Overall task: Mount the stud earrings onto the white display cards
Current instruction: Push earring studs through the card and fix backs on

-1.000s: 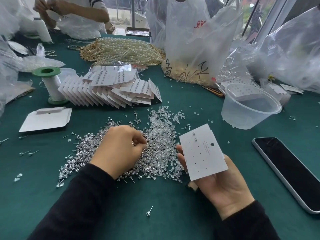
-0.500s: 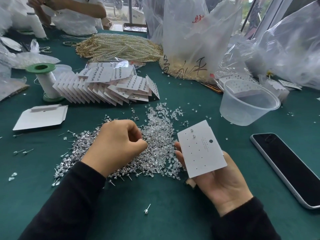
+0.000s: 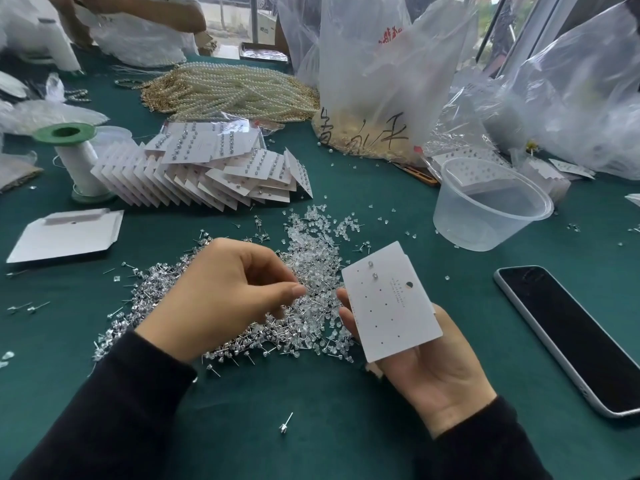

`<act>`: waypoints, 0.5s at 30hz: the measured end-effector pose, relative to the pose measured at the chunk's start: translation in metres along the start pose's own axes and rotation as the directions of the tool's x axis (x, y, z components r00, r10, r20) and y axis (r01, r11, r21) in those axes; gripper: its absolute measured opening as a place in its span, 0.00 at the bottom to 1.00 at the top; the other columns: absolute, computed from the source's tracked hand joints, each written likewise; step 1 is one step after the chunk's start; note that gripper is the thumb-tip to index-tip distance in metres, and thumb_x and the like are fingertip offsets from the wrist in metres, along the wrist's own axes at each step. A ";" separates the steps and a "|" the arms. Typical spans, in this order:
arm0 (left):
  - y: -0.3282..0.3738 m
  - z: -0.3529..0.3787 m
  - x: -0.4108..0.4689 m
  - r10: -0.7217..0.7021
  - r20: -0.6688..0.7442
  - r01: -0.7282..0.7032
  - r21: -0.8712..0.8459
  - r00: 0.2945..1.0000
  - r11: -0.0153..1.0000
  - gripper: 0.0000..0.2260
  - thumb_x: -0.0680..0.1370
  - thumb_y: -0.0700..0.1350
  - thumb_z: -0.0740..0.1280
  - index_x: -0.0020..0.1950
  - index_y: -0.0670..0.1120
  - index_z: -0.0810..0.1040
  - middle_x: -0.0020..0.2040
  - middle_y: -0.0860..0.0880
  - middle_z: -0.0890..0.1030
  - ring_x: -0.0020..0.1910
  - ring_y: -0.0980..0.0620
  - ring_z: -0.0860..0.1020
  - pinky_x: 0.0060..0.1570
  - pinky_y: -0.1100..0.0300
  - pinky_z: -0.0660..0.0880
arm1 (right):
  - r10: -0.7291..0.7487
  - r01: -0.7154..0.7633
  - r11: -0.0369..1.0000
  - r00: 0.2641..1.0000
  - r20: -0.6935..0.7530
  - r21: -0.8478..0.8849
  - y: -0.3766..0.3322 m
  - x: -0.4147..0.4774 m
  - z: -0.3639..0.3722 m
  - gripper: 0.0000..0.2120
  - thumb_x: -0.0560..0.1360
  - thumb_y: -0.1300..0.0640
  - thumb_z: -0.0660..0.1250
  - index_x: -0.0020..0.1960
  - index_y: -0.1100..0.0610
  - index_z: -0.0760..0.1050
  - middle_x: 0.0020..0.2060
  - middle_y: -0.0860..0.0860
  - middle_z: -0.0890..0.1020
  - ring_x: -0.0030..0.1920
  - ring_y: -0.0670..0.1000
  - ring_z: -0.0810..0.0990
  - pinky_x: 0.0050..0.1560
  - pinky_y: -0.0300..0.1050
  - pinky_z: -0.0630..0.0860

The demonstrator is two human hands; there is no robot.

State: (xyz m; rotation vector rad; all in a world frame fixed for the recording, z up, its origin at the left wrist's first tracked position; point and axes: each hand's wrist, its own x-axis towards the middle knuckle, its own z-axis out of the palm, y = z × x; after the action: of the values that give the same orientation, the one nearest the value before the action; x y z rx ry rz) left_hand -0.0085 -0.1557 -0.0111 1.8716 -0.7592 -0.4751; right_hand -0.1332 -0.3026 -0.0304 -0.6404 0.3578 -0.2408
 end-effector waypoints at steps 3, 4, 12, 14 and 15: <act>0.007 0.010 -0.004 -0.006 0.107 0.041 -0.319 0.994 0.947 0.10 0.60 0.43 0.74 0.38 0.41 0.83 0.31 0.43 0.83 0.29 0.52 0.81 0.28 0.67 0.75 | 0.006 -0.006 1.000 1.000 0.005 -0.025 0.001 0.001 0.001 0.17 0.52 0.60 0.77 0.40 0.62 0.83 0.43 0.63 0.82 0.41 0.60 0.83 0.39 0.51 0.81; 0.009 0.015 -0.005 0.009 0.141 0.047 -0.389 0.990 0.920 0.10 0.60 0.41 0.74 0.39 0.40 0.83 0.32 0.42 0.84 0.30 0.51 0.82 0.30 0.66 0.76 | 0.008 -0.006 0.999 0.999 0.035 -0.041 0.002 0.002 0.000 0.19 0.51 0.59 0.79 0.41 0.62 0.82 0.44 0.62 0.82 0.42 0.59 0.83 0.41 0.52 0.81; 0.015 0.039 -0.008 0.147 0.059 -0.112 -0.393 0.987 0.913 0.09 0.68 0.28 0.70 0.36 0.41 0.83 0.32 0.46 0.83 0.31 0.52 0.81 0.33 0.63 0.79 | 0.017 0.006 0.988 0.989 0.148 -0.156 0.005 0.002 0.000 0.17 0.59 0.63 0.74 0.48 0.65 0.78 0.41 0.60 0.81 0.40 0.55 0.80 0.42 0.47 0.79; 0.015 0.040 -0.008 0.145 0.059 -0.112 -0.382 0.988 0.917 0.08 0.68 0.28 0.70 0.36 0.41 0.83 0.32 0.46 0.83 0.31 0.51 0.81 0.34 0.61 0.79 | 0.014 0.008 0.986 0.992 0.127 -0.169 0.005 0.002 0.000 0.15 0.64 0.64 0.67 0.50 0.66 0.76 0.41 0.60 0.80 0.40 0.55 0.79 0.42 0.47 0.79; 0.014 0.040 -0.008 0.144 0.060 -0.111 -0.379 0.988 0.919 0.08 0.68 0.28 0.70 0.36 0.41 0.83 0.33 0.46 0.83 0.31 0.51 0.81 0.34 0.61 0.79 | 0.014 0.008 0.985 0.992 0.123 -0.175 0.005 0.002 0.001 0.15 0.64 0.64 0.66 0.50 0.67 0.75 0.41 0.60 0.80 0.40 0.55 0.79 0.42 0.47 0.79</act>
State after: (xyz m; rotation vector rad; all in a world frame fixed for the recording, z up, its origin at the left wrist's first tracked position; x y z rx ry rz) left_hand -0.0432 -0.1812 -0.0146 1.4434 -0.7823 -0.5772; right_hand -0.1305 -0.2988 -0.0336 -0.8237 0.2623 -0.1665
